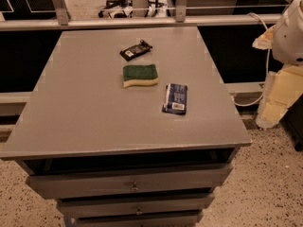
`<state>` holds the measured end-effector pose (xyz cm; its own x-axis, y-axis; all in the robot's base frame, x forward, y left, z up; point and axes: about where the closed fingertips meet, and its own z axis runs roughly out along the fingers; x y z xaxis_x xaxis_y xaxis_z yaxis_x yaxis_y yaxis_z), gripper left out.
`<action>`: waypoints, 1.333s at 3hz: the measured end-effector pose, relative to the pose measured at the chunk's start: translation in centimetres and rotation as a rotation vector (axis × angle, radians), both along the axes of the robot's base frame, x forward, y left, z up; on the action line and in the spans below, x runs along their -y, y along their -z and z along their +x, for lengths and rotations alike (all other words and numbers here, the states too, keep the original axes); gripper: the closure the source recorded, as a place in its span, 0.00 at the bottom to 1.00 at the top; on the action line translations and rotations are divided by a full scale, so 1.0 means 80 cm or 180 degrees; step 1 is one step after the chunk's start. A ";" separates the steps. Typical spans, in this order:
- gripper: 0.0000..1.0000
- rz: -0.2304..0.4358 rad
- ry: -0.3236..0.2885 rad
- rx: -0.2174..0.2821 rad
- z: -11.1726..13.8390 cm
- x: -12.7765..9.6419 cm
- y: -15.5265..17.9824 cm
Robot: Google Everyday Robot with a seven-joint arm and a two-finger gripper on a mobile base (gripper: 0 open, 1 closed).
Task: Pick sponge
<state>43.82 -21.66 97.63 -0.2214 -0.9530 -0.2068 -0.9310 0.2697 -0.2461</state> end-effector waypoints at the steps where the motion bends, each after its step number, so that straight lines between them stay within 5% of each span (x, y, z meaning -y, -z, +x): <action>1: 0.00 0.0000 0.0000 0.0001 0.000 0.000 0.000; 2: 0.00 0.0219 -0.0002 0.0061 0.015 -0.005 -0.002; 4: 0.00 0.1220 -0.0334 0.0265 0.086 -0.027 0.011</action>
Offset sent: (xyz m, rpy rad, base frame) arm 0.0334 0.0081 0.0001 0.1919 -0.0323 0.0022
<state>50.69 -19.47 96.74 -0.0945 -0.8199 -0.5647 -0.9395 0.2611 -0.2217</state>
